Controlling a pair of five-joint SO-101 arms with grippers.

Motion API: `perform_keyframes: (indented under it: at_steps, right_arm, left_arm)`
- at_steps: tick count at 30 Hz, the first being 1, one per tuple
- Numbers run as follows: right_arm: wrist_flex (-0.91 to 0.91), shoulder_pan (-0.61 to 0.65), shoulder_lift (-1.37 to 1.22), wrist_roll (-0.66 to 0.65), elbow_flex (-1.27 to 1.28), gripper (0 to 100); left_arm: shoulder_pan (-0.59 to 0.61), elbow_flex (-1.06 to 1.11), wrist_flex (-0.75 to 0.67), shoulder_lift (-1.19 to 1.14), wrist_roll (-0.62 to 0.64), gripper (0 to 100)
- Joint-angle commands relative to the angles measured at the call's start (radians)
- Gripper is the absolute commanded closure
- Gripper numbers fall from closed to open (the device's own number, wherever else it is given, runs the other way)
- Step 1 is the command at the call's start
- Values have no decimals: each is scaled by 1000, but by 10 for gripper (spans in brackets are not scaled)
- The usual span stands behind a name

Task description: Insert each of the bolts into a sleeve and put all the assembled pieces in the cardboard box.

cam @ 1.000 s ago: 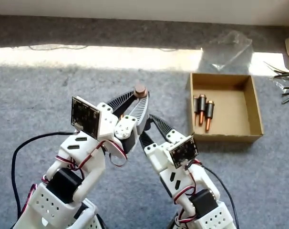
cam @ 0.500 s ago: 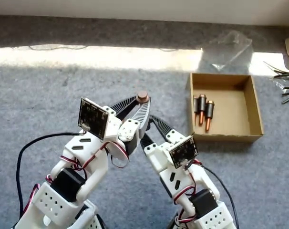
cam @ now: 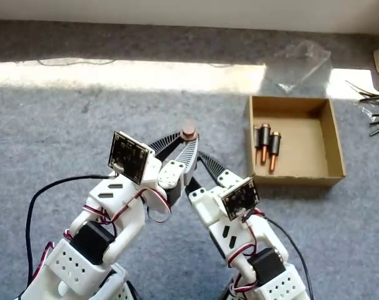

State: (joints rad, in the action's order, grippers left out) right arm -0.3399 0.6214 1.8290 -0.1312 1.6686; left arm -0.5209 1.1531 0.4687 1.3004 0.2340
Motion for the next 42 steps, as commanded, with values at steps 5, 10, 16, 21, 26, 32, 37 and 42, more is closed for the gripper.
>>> perform_keyframes:
  at_steps: [5, 10, 16, 21, 26, 32, 37, 42]
  right_arm:
    - [-1, 8, 4, -17, 136, 994]
    - [-1, 7, 4, -17, 136, 994]
    - [-1, 7, 5, -17, 136, 994]
    - [-1, 7, 5, -17, 136, 994]
    - [-1, 7, 7, -17, 136, 994]
    - [-1, 7, 7, -17, 136, 994]
    - [-1, 7, 7, -17, 136, 994]
    - [-1, 7, 7, -17, 136, 994]
  left_arm:
    - [-8, 45, -18, 18, -9, 994]
    - [10, 54, -18, 18, -11, 994]
    - [70, 54, -18, 18, -6, 994]
    - [73, 56, -18, 18, 86, 994]
    - [104, 56, -17, 18, 137, 994]
    - [102, 56, -15, 18, 137, 989]
    - [97, 70, -18, 18, 137, 989]
    - [97, 82, -20, 18, 137, 989]
